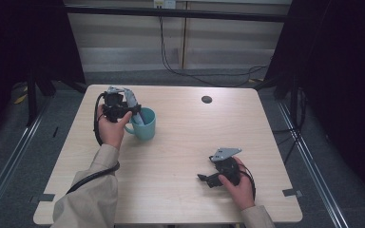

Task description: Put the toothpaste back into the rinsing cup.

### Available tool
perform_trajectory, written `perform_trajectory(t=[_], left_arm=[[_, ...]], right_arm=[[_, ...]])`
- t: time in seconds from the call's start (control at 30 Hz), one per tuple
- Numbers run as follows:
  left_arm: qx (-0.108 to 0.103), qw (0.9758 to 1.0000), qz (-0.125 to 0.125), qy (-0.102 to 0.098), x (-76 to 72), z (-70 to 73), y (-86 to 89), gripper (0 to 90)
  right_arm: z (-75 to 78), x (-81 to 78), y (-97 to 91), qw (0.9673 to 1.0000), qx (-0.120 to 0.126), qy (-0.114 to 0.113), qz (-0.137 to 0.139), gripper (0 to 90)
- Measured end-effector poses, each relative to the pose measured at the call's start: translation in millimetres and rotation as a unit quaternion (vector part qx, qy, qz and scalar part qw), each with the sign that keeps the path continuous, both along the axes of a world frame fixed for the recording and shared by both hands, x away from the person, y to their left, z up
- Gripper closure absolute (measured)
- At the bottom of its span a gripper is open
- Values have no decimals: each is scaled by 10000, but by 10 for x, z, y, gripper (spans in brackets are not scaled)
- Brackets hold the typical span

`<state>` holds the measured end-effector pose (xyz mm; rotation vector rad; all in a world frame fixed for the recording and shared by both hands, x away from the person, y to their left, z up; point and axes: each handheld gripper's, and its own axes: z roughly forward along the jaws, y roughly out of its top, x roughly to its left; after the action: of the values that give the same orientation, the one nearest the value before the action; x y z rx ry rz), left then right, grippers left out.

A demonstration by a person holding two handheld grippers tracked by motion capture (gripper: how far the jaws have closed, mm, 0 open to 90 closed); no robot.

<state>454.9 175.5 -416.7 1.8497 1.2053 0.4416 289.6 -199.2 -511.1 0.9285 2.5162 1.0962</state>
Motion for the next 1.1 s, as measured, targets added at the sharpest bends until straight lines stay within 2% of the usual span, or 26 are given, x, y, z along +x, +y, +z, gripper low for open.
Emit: perform_trajectory(t=[0.33, 0.43, 0.57, 0.63, 0.73, 1.1], left_arm=[[-111, 9999, 106, 73, -70, 19, 146, 365], [-210, 9997, 98, 92, -87, 20, 168, 349], [-190, 9997, 87, 127, -121, 28, 188, 336], [-270, 9996, 50, 114, -138, 25, 204, 337], [-235, 9997, 20, 52, -172, 31, 221, 318], [-299, 9994, -44, 145, -273, 4, 302, 235]], right_arm=[[0, 3, 0, 10000, 5, 0, 0, 134], [-1, 10, 3, 10000, 15, 7, 8, 129], [-2, 23, 11, 10000, 10, 6, 26, 125], [-2, 31, 18, 10000, 4, 18, 35, 124], [-3, 38, 24, 10000, 9, 17, 35, 123], [-2, 52, 27, 10000, -9, 22, 69, 122]])
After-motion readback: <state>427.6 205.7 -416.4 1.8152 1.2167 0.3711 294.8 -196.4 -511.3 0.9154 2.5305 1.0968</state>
